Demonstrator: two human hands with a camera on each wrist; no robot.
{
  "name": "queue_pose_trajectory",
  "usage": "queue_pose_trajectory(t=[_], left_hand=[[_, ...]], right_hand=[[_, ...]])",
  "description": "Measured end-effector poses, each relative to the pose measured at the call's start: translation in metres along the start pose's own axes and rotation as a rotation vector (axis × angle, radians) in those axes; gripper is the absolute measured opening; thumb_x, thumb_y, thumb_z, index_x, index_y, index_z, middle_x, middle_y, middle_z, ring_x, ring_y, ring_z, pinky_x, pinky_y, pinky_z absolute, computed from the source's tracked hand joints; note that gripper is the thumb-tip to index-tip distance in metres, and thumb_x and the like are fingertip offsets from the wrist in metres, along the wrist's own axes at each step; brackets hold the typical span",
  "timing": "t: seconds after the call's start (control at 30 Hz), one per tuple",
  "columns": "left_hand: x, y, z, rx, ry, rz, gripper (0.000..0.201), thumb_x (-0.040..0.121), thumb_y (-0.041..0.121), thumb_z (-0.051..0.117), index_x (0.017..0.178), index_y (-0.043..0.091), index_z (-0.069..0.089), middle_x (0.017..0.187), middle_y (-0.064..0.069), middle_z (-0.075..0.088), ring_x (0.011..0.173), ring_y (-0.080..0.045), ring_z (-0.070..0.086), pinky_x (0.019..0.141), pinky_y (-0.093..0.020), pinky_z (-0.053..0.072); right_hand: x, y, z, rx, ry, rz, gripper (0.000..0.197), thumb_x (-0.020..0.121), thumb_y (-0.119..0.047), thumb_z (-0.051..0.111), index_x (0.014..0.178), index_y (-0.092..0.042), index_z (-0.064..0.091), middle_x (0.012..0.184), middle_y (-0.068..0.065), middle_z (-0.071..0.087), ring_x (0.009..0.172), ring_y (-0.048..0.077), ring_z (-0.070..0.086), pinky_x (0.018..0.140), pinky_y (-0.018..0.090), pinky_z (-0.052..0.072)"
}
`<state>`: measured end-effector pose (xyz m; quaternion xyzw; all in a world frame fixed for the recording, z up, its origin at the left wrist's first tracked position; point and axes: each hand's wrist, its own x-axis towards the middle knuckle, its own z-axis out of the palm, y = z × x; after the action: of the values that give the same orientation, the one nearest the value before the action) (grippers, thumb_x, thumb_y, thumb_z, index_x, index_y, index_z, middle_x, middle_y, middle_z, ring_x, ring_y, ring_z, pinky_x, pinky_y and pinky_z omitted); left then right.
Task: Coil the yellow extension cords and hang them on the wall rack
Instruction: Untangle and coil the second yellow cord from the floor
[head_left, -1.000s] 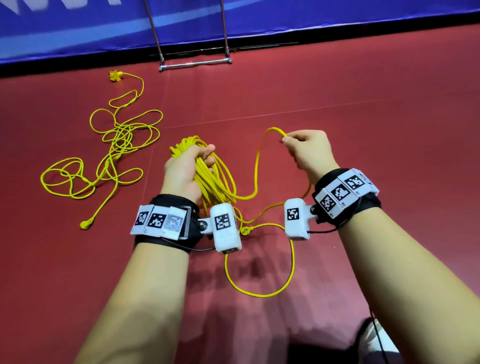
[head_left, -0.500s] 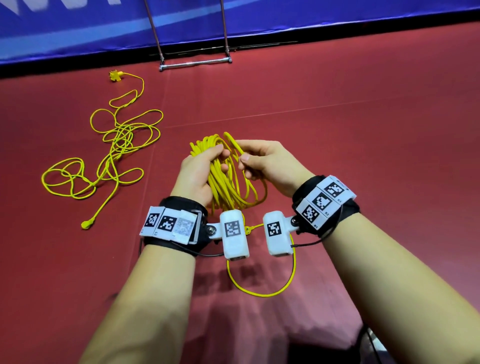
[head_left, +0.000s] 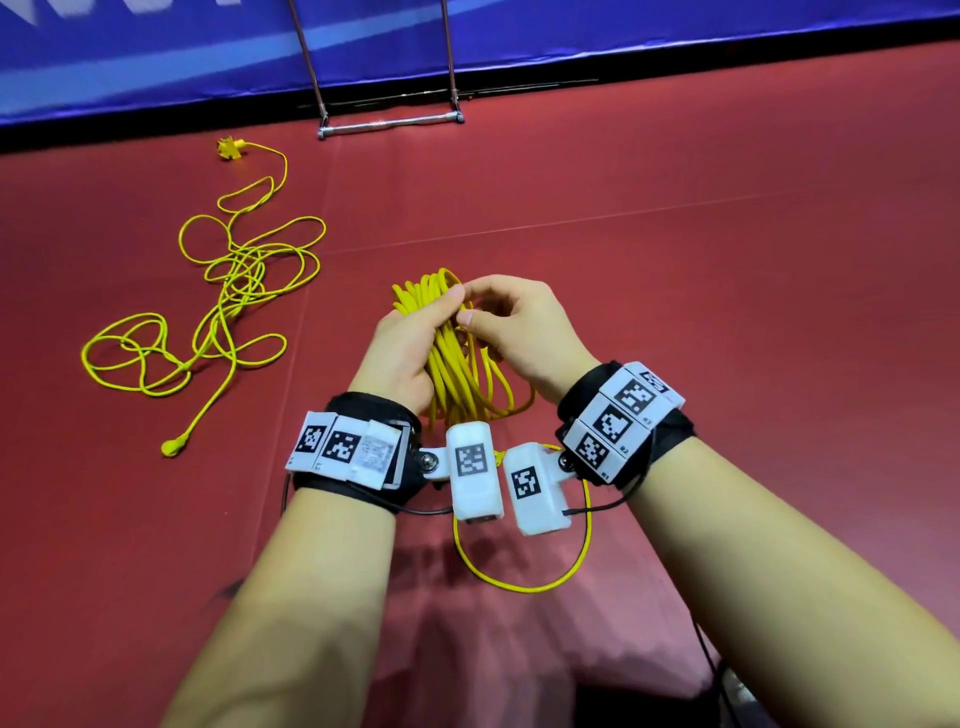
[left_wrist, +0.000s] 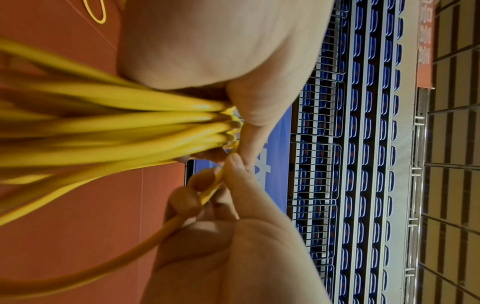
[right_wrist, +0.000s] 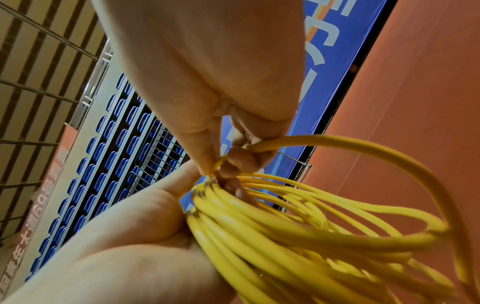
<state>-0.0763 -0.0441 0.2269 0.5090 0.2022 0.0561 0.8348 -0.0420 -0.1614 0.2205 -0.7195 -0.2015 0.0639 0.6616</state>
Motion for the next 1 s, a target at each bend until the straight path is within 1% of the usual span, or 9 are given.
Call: queue_pose_trajectory(t=[0.07,0.17,0.23,0.4,0.57,0.7,0.77,0.9,1.0], left_hand=[[0.000,-0.001,-0.001,-0.001,-0.017,0.019,0.008,0.093,0.009,0.063,0.092,0.002,0.066,0.079,-0.017,0.069,0.064,-0.027,0.069,0.063,-0.043,0.060],[-0.001,-0.001,-0.002,0.005,-0.043,0.018,0.010,0.094,0.013,0.062,0.091,0.004,0.064,0.069,-0.013,0.067,0.052,-0.024,0.061,0.051,-0.035,0.055],[-0.001,0.000,-0.002,0.019,-0.055,0.010,0.012,0.095,0.015,0.061,0.087,0.006,0.062,0.062,-0.011,0.065,0.045,-0.021,0.055,0.047,-0.031,0.051],[0.003,-0.001,-0.005,0.019,-0.094,-0.002,0.023,0.095,0.016,0.060,0.077,0.004,0.055,0.057,-0.012,0.056,0.041,-0.019,0.047,0.047,-0.031,0.050],[0.011,-0.001,-0.009,-0.061,-0.040,-0.071,0.028,0.096,0.017,0.056,0.069,0.008,0.052,0.055,-0.009,0.053,0.037,-0.020,0.044,0.042,-0.026,0.043],[0.021,0.001,-0.019,-0.190,0.120,-0.069,0.020,0.087,0.011,0.052,0.068,0.010,0.051,0.065,-0.009,0.051,0.052,-0.024,0.056,0.054,-0.035,0.051],[0.022,0.006,-0.023,-0.238,0.205,-0.028,0.018,0.088,0.007,0.052,0.070,0.011,0.053,0.060,-0.003,0.052,0.050,-0.019,0.057,0.057,-0.032,0.053],[0.023,0.015,-0.028,-0.336,0.235,0.025,0.020,0.086,0.005,0.053,0.068,0.013,0.050,0.057,0.000,0.050,0.046,-0.016,0.051,0.053,-0.025,0.048],[0.025,0.019,-0.032,-0.399,0.224,0.043,0.018,0.083,0.006,0.053,0.067,0.013,0.047,0.060,0.001,0.047,0.047,-0.017,0.048,0.054,-0.026,0.045]], right_hand=[[0.001,0.001,0.001,0.013,-0.029,0.030,0.025,0.085,0.009,0.060,0.104,-0.003,0.071,0.066,-0.004,0.057,0.060,0.011,0.051,0.053,0.019,0.041],[-0.001,-0.004,0.001,0.162,-0.127,0.126,0.042,0.081,0.019,0.046,0.096,-0.012,0.070,0.068,-0.002,0.053,0.063,0.019,0.052,0.051,0.025,0.043],[-0.003,-0.007,-0.001,0.230,-0.163,0.161,0.048,0.081,0.021,0.041,0.094,-0.015,0.070,0.065,-0.004,0.052,0.062,0.018,0.054,0.051,0.025,0.043],[-0.004,-0.007,-0.005,0.242,-0.193,0.145,0.028,0.082,0.023,0.047,0.104,0.014,0.061,0.074,0.011,0.047,0.063,0.018,0.060,0.052,0.024,0.046],[-0.002,-0.012,-0.006,0.279,-0.180,0.188,0.028,0.088,0.013,0.054,0.112,0.001,0.058,0.072,0.019,0.046,0.067,0.029,0.065,0.059,0.031,0.055],[0.000,-0.011,-0.012,0.095,-0.271,0.183,0.024,0.087,0.006,0.061,0.107,-0.003,0.051,0.075,0.021,0.052,0.058,0.029,0.060,0.047,0.029,0.046],[-0.001,-0.007,-0.017,-0.013,-0.334,0.162,0.022,0.085,0.009,0.063,0.103,0.000,0.055,0.068,0.017,0.055,0.051,0.024,0.056,0.045,0.027,0.042],[0.002,0.004,-0.026,-0.203,-0.402,0.153,0.016,0.082,0.009,0.067,0.097,0.008,0.063,0.063,0.010,0.058,0.053,0.020,0.057,0.051,0.028,0.044],[0.006,0.013,-0.030,-0.282,-0.381,0.137,0.007,0.083,0.005,0.067,0.090,0.004,0.068,0.064,0.007,0.060,0.058,0.021,0.060,0.052,0.026,0.046]])
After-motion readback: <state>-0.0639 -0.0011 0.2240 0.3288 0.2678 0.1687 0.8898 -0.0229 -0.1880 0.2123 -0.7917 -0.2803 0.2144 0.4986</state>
